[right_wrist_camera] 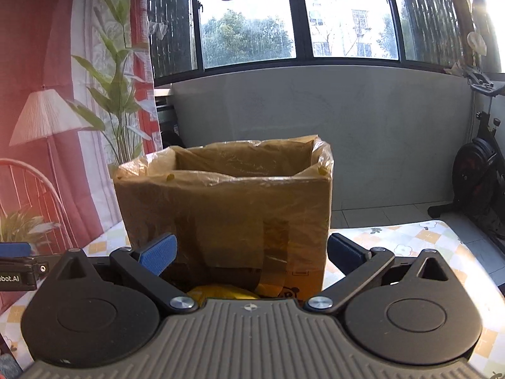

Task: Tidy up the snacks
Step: 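Grasp the green chip bag with the left tool while the right tool grasps the orange corn bag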

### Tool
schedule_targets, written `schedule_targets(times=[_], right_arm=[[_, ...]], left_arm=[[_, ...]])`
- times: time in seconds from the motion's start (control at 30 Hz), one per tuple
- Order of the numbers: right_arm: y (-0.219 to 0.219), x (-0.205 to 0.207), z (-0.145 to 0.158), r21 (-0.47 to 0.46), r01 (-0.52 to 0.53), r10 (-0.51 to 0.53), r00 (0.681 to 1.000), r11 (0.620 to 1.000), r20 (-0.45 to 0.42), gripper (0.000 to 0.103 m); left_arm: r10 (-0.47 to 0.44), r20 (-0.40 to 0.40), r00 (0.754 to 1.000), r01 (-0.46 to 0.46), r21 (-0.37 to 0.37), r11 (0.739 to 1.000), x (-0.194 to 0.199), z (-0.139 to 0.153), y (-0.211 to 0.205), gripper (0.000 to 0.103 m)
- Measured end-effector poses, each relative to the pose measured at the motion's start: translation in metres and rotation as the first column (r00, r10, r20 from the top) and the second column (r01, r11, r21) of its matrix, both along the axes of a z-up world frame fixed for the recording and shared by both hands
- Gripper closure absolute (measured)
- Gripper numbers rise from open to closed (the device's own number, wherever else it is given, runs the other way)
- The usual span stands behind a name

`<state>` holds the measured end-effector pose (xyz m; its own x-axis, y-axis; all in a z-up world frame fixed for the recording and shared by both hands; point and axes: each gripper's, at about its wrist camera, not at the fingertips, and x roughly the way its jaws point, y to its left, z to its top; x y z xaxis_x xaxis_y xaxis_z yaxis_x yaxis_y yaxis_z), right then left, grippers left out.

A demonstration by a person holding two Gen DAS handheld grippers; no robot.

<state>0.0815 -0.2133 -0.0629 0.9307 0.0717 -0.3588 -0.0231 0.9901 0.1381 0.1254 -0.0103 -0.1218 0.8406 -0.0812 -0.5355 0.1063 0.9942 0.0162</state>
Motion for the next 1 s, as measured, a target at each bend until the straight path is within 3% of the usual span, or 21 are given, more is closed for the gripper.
schedule_targets(times=[0.23,0.5,0.77,1.0], right_arm=[[-0.023,0.005,-0.026,0.105,0.0,0.011,0.994,0.994,-0.109,0.001],[-0.021,0.013,-0.053,0.085,-0.012,0.031,0.973,0.996,-0.229,0.014],[-0.018,0.01,-0.07,0.096,-0.024,0.05,0.959,0.995,-0.279,0.019],[-0.025,0.005,-0.078,0.168,-0.03,0.078,0.956,0.985,-0.283,0.019]], left_arm=[[-0.07,-0.044,0.997,0.07,0.005,0.998,-0.002,-0.021,-0.013,0.017],[-0.103,-0.092,0.99,0.104,0.011,0.994,-0.001,-0.037,-0.02,0.017],[-0.157,-0.085,0.984,0.16,0.032,0.987,-0.006,-0.041,-0.034,0.015],[-0.15,-0.154,0.977,0.152,-0.003,0.988,-0.001,-0.061,-0.034,0.008]])
